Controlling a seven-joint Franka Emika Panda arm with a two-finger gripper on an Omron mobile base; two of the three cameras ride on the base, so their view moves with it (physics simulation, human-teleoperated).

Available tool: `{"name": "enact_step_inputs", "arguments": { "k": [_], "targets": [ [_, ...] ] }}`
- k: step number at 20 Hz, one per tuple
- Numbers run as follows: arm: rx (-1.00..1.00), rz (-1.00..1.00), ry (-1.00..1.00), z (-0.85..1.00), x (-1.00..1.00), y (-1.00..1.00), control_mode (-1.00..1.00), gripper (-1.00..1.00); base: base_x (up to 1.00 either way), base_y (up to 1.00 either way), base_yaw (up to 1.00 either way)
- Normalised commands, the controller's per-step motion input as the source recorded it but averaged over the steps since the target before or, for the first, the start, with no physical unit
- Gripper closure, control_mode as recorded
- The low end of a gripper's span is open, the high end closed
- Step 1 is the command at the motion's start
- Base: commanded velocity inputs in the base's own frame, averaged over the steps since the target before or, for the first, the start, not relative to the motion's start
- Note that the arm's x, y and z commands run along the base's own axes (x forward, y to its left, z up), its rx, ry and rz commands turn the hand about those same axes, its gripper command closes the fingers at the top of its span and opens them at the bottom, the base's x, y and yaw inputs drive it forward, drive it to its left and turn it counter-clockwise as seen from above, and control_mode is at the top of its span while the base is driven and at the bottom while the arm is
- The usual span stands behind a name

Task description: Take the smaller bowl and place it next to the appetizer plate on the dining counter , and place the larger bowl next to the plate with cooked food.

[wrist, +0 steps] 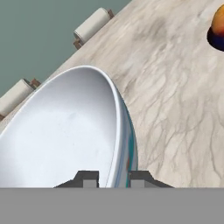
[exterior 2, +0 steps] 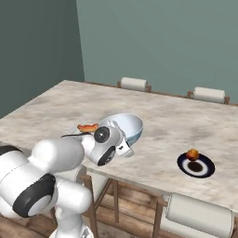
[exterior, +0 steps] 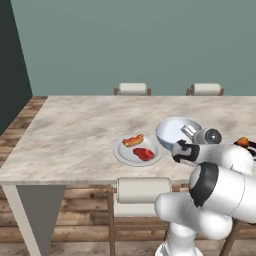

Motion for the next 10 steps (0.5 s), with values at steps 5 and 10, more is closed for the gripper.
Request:
{"name": "enact_step_inputs", "arguments": {
  "k": [5, 10],
  "targets": [
    [0.00, 0.00, 0.01, -0.16, 0.29, 0.00, -1.00, 1.00, 0.00, 0.00, 0.00],
    [0.00, 0.00, 0.02, -0.12, 0.14, -0.09, -1.00, 1.00, 0.00, 0.00, 0.00]
  ]
}}
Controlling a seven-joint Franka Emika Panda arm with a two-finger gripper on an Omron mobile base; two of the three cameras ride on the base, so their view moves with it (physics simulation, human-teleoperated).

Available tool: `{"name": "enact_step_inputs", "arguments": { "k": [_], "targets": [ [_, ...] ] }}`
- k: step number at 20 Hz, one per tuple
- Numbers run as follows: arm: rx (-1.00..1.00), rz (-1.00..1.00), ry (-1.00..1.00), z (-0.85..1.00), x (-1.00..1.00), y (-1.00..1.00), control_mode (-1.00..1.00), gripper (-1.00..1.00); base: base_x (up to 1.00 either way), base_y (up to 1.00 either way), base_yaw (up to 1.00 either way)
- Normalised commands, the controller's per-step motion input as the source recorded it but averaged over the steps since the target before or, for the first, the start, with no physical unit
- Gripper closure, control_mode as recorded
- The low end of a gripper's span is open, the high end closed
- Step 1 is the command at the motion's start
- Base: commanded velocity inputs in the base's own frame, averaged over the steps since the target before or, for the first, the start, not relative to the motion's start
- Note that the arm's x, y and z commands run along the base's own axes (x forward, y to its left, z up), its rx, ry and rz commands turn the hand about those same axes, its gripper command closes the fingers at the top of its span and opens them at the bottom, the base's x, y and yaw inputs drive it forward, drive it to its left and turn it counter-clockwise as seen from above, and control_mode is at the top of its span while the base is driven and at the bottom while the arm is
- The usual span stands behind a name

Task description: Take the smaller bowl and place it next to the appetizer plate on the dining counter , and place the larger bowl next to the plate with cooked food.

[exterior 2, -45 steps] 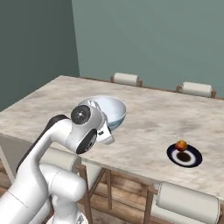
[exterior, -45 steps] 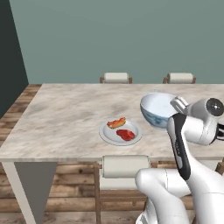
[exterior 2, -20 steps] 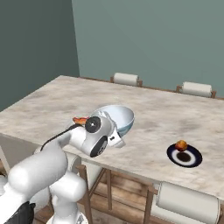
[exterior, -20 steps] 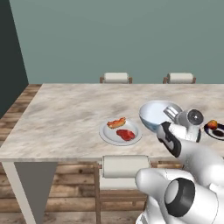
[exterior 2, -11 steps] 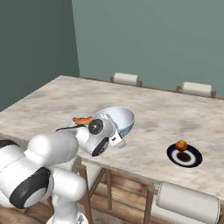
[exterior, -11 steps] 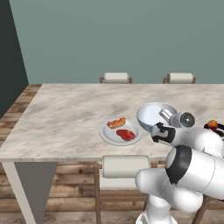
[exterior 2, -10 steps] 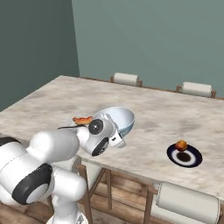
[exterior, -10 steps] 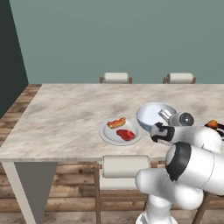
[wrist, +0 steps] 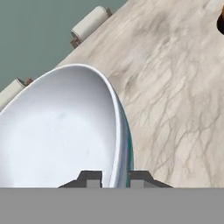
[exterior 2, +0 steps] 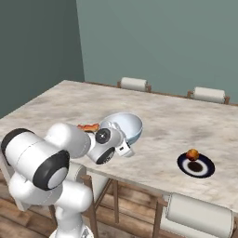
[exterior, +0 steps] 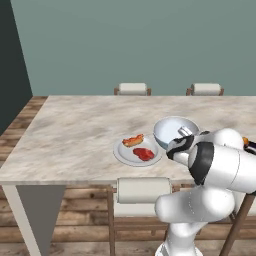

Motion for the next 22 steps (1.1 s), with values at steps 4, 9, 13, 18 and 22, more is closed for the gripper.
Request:
{"name": "enact_step_inputs", "arguments": {
  "k": [4, 9, 13, 18, 22],
  "targets": [
    [0.00, 0.00, 0.05, -0.12, 0.15, -0.01, -1.00, 1.00, 0.00, 0.00, 0.00],
    [0.00, 0.00, 0.13, -0.06, 0.08, -0.05, -1.00, 1.00, 0.00, 0.00, 0.00],
    [0.00, -0.01, 0.17, 0.03, 0.00, 0.00, -1.00, -1.00, 0.00, 0.00, 0.00],
    [0.00, -0.04, 0.17, 0.47, -0.25, 0.00, -1.00, -1.00, 0.00, 0.00, 0.00],
    [0.00, -0.03, 0.10, 0.87, -0.34, 0.00, -1.00, -1.00, 0.00, 0.00, 0.00]
  ]
}}
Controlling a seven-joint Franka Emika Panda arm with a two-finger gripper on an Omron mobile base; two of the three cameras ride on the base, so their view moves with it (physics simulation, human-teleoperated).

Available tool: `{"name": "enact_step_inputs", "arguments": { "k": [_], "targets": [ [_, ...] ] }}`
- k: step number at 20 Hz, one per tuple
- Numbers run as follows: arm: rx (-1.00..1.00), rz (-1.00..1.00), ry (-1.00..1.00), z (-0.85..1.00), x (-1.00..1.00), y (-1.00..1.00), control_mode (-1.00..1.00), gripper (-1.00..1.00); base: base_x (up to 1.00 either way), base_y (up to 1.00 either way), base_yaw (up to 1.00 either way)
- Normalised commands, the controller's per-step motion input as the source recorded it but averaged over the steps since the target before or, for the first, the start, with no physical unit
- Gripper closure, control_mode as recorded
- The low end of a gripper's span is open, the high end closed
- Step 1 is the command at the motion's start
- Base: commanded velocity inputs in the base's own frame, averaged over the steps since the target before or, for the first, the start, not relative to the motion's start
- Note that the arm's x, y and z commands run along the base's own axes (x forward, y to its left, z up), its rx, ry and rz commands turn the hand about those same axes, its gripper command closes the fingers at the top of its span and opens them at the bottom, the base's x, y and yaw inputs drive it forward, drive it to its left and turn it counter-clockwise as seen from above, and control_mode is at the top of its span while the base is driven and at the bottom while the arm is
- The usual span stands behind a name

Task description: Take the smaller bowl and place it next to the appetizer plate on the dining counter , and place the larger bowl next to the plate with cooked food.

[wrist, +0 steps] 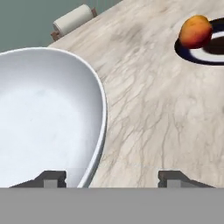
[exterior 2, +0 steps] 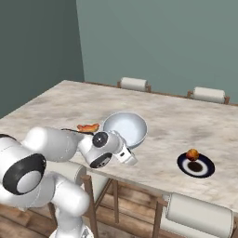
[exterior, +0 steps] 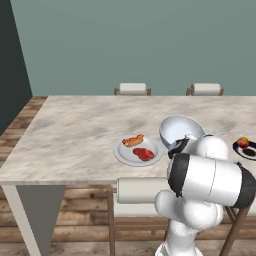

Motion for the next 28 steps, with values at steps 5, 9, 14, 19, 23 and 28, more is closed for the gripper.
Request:
{"name": "enact_step_inputs", "arguments": {
  "k": [5, 9, 14, 19, 23, 28],
  "targets": [
    [-0.02, -0.01, 0.05, 1.00, -0.38, 0.00, -1.00, -1.00, 0.00, 0.00, 0.00],
    [-0.03, 0.00, 0.01, 1.00, -0.48, 0.00, -1.00, -1.00, 0.00, 0.00, 0.00],
    [0.00, 0.00, 0.10, 0.86, -0.80, 0.00, -1.00, -1.00, 0.00, 0.00, 0.00],
    [0.00, 0.00, 0.14, 0.80, -0.86, 0.00, -1.00, -1.00, 0.00, 0.00, 0.00],
    [0.00, 0.01, 0.09, 0.85, -0.85, 0.08, -1.00, -1.00, 0.00, 0.00, 0.00],
    [0.00, 0.23, 0.01, 0.62, -0.74, 0.44, -1.00, -1.00, 0.00, 0.00, 0.00]
  ]
}}
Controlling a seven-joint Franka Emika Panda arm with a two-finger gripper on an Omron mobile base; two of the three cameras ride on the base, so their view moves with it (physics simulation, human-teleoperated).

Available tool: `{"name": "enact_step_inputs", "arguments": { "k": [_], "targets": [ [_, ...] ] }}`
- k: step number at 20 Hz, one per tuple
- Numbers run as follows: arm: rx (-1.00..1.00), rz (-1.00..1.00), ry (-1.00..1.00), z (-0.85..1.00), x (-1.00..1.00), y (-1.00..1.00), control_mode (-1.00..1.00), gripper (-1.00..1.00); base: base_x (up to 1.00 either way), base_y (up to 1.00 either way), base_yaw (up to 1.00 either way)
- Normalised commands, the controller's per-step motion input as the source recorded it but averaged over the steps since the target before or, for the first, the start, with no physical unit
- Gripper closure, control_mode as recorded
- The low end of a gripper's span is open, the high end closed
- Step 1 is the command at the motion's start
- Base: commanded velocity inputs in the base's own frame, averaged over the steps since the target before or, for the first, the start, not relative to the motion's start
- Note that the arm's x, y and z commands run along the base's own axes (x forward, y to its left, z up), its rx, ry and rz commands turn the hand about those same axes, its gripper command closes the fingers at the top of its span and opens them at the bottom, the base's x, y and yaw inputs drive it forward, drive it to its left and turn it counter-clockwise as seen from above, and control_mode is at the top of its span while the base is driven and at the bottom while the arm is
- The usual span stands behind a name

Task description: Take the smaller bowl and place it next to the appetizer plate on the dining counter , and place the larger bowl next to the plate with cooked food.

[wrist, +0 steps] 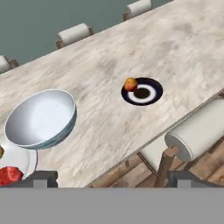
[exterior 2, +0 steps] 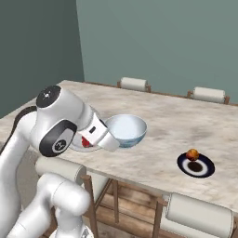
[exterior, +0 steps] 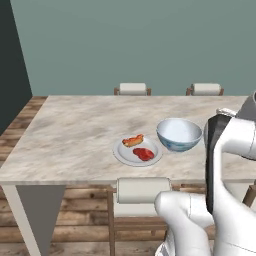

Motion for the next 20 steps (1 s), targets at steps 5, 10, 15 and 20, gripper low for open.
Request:
{"name": "enact_step_inputs", "arguments": {
  "k": [5, 10, 15, 20],
  "targets": [
    [0.03, 0.43, 0.04, 0.18, -0.58, 0.97, -1.00, -1.00, 0.00, 0.00, 0.00],
    [0.11, 0.62, 0.00, -0.03, -0.28, 0.67, -1.00, -1.00, 0.00, 0.00, 0.00],
    [0.01, 0.47, -0.01, 0.05, -0.04, 0.27, -1.00, -1.00, 0.00, 0.00, 0.00],
    [-0.07, 0.02, 0.10, 0.24, 0.58, 0.22, -1.00, -1.00, 0.00, 0.00, 0.00]
  ]
}}
